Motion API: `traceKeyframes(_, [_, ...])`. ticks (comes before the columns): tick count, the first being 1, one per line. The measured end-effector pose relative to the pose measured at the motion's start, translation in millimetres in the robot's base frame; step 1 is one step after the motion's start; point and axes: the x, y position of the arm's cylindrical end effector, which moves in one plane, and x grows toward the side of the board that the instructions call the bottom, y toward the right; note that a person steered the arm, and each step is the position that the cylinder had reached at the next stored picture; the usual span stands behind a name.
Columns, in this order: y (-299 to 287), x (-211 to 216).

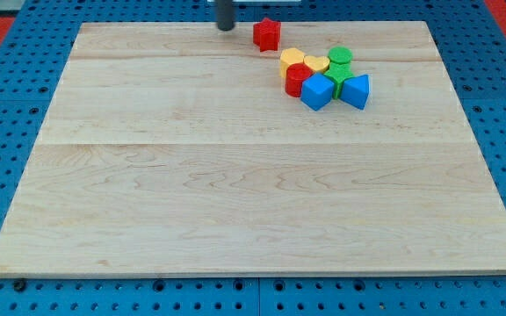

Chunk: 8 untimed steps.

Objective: Move red star into group of blocks

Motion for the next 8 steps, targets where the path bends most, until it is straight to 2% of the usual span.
traceKeyframes(1, [67,8])
traceKeyframes(2, [99,11])
traceKeyframes(4, [71,2])
traceKeyframes(7, [46,18])
traceKeyframes(8, [58,27])
